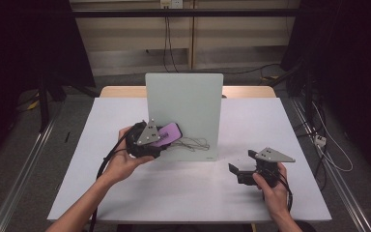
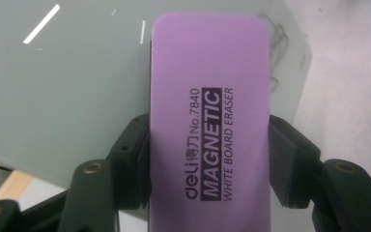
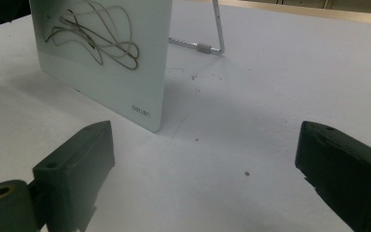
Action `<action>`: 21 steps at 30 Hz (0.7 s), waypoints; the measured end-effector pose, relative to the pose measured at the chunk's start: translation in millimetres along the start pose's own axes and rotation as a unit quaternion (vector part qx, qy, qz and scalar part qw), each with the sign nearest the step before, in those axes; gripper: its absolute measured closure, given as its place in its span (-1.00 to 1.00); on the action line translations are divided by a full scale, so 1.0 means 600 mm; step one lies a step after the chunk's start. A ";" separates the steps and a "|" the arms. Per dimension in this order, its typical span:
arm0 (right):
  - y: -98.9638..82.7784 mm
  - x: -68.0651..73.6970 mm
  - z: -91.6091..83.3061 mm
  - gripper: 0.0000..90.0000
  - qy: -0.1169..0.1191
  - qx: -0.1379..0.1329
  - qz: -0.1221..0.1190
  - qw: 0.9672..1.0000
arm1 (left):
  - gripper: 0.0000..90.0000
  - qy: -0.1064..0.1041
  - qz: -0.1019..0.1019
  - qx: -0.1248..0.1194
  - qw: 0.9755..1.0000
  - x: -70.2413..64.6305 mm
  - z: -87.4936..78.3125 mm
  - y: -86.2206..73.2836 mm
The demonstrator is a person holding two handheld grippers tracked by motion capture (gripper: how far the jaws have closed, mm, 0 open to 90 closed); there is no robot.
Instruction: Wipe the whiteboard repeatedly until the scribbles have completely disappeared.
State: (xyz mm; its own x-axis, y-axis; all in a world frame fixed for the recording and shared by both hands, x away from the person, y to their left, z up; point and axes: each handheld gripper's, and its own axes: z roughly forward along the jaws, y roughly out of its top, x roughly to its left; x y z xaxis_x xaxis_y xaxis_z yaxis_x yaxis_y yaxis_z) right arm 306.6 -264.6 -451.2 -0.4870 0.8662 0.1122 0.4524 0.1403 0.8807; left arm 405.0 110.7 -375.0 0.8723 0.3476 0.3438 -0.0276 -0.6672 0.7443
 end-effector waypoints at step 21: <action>0.000 0.001 0.000 -0.86 0.000 -0.001 0.000 1.000 | -0.09 -0.037 0.029 0.044 0.998 -0.048 0.034 -0.039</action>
State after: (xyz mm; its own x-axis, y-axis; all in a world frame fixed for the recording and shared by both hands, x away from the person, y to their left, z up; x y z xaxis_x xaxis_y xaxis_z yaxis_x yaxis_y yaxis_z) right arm 306.2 -264.3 -451.1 -0.4861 0.8666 0.1124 0.4517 0.1390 0.8813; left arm 390.4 103.1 -413.8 0.9044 0.2595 0.3387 -0.0384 -0.7411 0.6703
